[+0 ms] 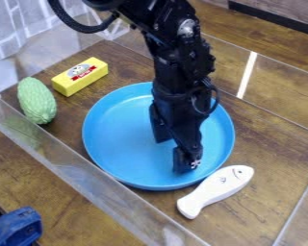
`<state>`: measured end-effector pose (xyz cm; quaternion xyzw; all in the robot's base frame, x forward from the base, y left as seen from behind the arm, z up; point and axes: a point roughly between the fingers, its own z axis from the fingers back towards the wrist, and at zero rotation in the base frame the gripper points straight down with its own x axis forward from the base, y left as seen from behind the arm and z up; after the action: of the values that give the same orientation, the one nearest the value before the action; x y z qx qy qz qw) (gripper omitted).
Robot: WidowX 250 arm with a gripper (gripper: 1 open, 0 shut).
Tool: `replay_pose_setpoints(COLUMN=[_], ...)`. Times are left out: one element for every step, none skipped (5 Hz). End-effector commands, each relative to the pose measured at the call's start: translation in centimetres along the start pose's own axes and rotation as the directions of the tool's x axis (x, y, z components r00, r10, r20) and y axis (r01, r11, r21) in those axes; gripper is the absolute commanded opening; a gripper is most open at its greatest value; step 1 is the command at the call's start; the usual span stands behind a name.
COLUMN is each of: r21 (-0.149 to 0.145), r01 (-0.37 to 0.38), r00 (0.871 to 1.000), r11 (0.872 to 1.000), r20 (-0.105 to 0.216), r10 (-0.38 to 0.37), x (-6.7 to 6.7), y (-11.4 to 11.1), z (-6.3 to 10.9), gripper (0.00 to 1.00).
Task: Put the white object in the blue tray
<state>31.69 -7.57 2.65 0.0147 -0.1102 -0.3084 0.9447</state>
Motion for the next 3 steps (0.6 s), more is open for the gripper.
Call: replay_pose_setpoints(r21=[0.010, 0.008, 0.006], r01=[0.001, 0.002, 0.007], r00=[0.999, 0.999, 0.998], r11=[1.000, 1.000, 1.000], r20=[0.036, 0.052, 0.067], r10=[-0.002, -0.003, -0.008], x=[0.28, 0.15, 0.09], y=[0.41, 0.31, -0.08], z=[0.27, 0.15, -0.41], gripper=[1.00, 1.00, 1.00])
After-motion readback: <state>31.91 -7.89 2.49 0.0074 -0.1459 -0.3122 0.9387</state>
